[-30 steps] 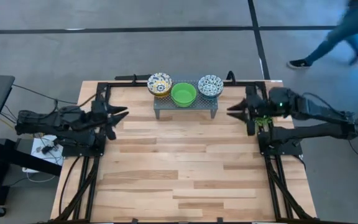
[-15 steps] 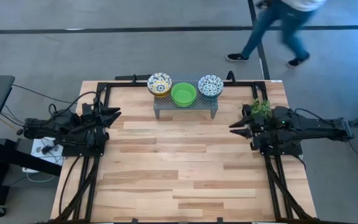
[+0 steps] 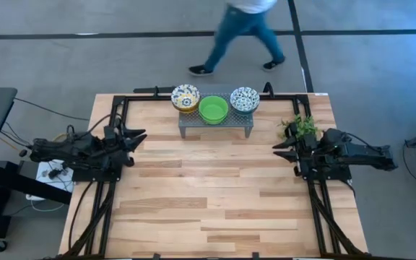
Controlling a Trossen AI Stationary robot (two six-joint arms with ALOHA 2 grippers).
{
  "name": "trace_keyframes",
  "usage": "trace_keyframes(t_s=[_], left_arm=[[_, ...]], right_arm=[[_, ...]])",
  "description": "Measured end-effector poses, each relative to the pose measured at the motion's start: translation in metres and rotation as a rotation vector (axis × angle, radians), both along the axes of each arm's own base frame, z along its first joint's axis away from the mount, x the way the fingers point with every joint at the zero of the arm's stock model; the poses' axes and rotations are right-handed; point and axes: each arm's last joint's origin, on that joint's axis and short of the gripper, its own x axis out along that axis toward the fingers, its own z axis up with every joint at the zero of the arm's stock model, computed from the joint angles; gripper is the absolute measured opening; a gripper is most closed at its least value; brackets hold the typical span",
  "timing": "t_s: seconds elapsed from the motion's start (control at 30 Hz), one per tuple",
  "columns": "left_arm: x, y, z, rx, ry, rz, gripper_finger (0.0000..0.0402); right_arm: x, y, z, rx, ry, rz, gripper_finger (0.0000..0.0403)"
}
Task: Pick & Place Mini bowls
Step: Return to Home Position
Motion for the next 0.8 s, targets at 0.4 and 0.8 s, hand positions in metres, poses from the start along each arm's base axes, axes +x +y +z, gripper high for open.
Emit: trace_keyframes(t_s=[0.4,0.8], left_arm=[[0.010,0.003,-0.027,-0.024,-0.148,0.061,0.0094],[0.015,0.002,-0.035,0.108,-0.141,-0.123,0.0094]], right_arm=[[0.010,0.001,-0.025,0.013,-0.089,0.034,0.0081],[0.010,0.000,-0.025,-0.019,-0.091,0.021,0.0081]])
